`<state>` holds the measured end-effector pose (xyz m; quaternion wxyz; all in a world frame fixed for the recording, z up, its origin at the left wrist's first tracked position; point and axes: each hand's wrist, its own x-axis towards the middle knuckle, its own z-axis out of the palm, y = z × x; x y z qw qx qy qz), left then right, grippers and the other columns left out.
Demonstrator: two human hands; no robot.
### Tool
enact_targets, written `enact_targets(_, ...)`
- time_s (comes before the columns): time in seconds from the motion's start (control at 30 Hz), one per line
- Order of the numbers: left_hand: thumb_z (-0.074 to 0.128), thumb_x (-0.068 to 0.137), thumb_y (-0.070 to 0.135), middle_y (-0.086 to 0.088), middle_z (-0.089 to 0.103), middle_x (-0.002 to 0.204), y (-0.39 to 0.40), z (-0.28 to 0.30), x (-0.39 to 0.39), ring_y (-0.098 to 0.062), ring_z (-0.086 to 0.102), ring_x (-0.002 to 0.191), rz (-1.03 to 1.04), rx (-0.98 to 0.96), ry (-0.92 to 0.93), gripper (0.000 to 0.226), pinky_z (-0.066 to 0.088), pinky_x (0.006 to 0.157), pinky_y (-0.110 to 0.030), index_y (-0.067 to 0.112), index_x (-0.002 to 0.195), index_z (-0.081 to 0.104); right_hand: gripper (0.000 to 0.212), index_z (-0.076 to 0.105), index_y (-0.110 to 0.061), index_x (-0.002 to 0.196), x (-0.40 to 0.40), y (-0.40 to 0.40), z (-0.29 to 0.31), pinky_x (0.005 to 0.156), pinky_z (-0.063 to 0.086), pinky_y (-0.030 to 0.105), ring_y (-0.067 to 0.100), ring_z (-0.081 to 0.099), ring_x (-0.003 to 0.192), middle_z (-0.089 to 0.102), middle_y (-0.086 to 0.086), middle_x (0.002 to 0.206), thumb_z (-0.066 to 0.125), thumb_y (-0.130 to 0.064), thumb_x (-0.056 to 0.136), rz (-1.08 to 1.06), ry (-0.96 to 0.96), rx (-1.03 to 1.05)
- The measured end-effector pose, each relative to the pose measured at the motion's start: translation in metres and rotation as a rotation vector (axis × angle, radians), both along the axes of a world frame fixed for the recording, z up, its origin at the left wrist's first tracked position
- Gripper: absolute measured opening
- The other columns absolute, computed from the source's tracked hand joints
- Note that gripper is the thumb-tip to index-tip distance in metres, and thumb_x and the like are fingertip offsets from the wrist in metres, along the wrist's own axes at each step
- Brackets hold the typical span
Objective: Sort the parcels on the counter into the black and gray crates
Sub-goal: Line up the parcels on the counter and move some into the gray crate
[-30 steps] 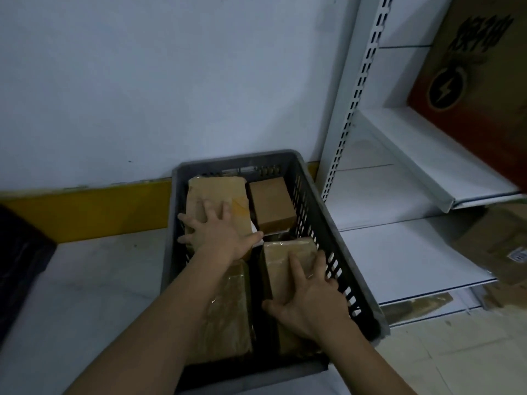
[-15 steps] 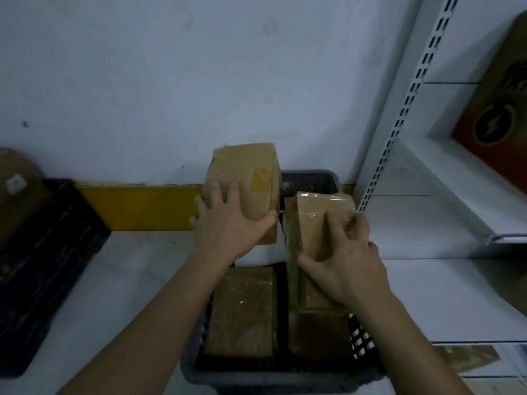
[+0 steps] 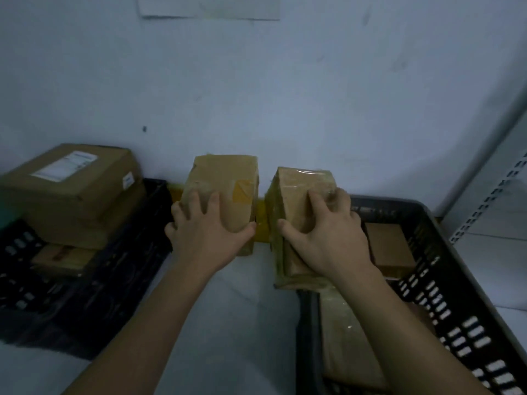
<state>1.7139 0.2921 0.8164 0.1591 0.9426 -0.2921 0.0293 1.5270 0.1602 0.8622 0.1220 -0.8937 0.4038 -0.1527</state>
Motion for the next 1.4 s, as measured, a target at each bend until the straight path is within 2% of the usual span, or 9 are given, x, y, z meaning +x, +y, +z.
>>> enact_targets(0.17,0.029,0.067,0.107,-0.005,0.001,0.176,0.062,-0.03,0.069,-0.048,0.005,0.158,-0.015,0.068,0.013,0.121,0.022,0.12,-0.069,0.038,0.165,0.011,0.097,0.027,-0.037,0.162,0.084,0.048,-0.031,0.113,0.046,0.061,0.052,0.033,0.148,0.01,0.008,0.174,0.04,-0.094,0.085,-0.024,0.038,0.075)
enact_targets(0.4,0.031,0.064,0.108,-0.005,0.004,0.175,0.099,-0.097,0.121,-0.049,0.006,0.156,-0.024,0.154,0.115,0.123,0.023,0.119,-0.069,0.037,0.164,0.015,0.101,0.021,-0.036,0.164,0.158,0.089,-0.111,0.107,0.048,0.06,0.051,0.034,0.145,0.004,0.007,0.176,0.03,-0.097,0.084,-0.071,0.188,0.139)
enact_targets(0.5,0.032,0.064,0.107,-0.007,0.005,0.175,0.104,-0.124,0.14,-0.05,0.005,0.157,-0.046,0.174,0.144,0.122,0.022,0.119,-0.07,0.037,0.163,0.015,0.098,0.023,-0.035,0.161,0.18,0.091,-0.139,0.104,0.049,0.06,0.05,0.034,0.144,0.003,0.006,0.175,0.031,-0.095,0.084,-0.075,0.238,0.157)
enact_targets(0.63,0.034,0.064,0.107,-0.007,0.004,0.176,0.1,-0.157,0.158,-0.049,0.002,0.157,-0.05,0.197,0.2,0.123,0.019,0.119,-0.07,0.038,0.163,0.013,0.094,0.024,-0.035,0.161,0.207,0.086,-0.173,0.106,0.049,0.062,0.049,0.034,0.144,0.0,0.007,0.174,0.037,-0.092,0.086,-0.061,0.284,0.18)
enact_targets(0.8,0.039,0.07,0.104,-0.007,-0.003,0.177,0.088,-0.193,0.177,-0.051,-0.003,0.158,-0.06,0.224,0.287,0.121,0.014,0.121,-0.071,0.039,0.164,0.0,0.096,0.018,-0.031,0.166,0.238,0.074,-0.208,0.111,0.045,0.064,0.052,0.028,0.147,-0.003,0.013,0.176,0.037,-0.088,0.091,-0.04,0.322,0.244)
enact_targets(1.0,0.033,0.072,0.104,-0.009,-0.003,0.176,0.064,-0.23,0.199,-0.051,-0.006,0.157,-0.077,0.255,0.272,0.112,0.013,0.12,-0.073,0.044,0.162,0.008,0.094,0.013,-0.03,0.168,0.28,0.058,-0.24,0.113,0.038,0.067,0.054,0.02,0.15,-0.006,0.017,0.176,0.039,-0.083,0.096,-0.073,0.397,0.297)
enact_targets(1.2,0.035,0.076,0.102,-0.013,0.0,0.176,0.046,-0.257,0.215,-0.052,-0.002,0.158,-0.081,0.269,0.262,0.112,0.018,0.121,-0.072,0.044,0.166,0.003,0.09,0.018,-0.027,0.168,0.301,0.046,-0.267,0.113,0.038,0.067,0.056,0.02,0.15,-0.005,0.021,0.174,0.038,-0.08,0.099,-0.121,0.414,0.312)
enact_targets(1.3,0.034,0.077,0.101,-0.013,-0.004,0.177,0.04,-0.266,0.222,-0.053,-0.004,0.158,-0.098,0.29,0.271,0.11,0.018,0.121,-0.073,0.046,0.166,-0.002,0.089,0.016,-0.028,0.169,0.311,0.042,-0.276,0.113,0.038,0.067,0.055,0.018,0.151,-0.008,0.02,0.175,0.033,-0.081,0.099,-0.139,0.413,0.319)
enact_targets(1.4,0.032,0.084,0.097,-0.014,-0.003,0.177,0.036,-0.273,0.229,-0.054,-0.007,0.158,-0.142,0.376,0.232,0.105,0.015,0.122,-0.071,0.042,0.168,0.001,0.087,0.012,-0.031,0.171,0.318,0.038,-0.282,0.116,0.035,0.067,0.055,0.012,0.155,-0.012,0.018,0.176,0.022,-0.081,0.101,-0.15,0.42,0.32)
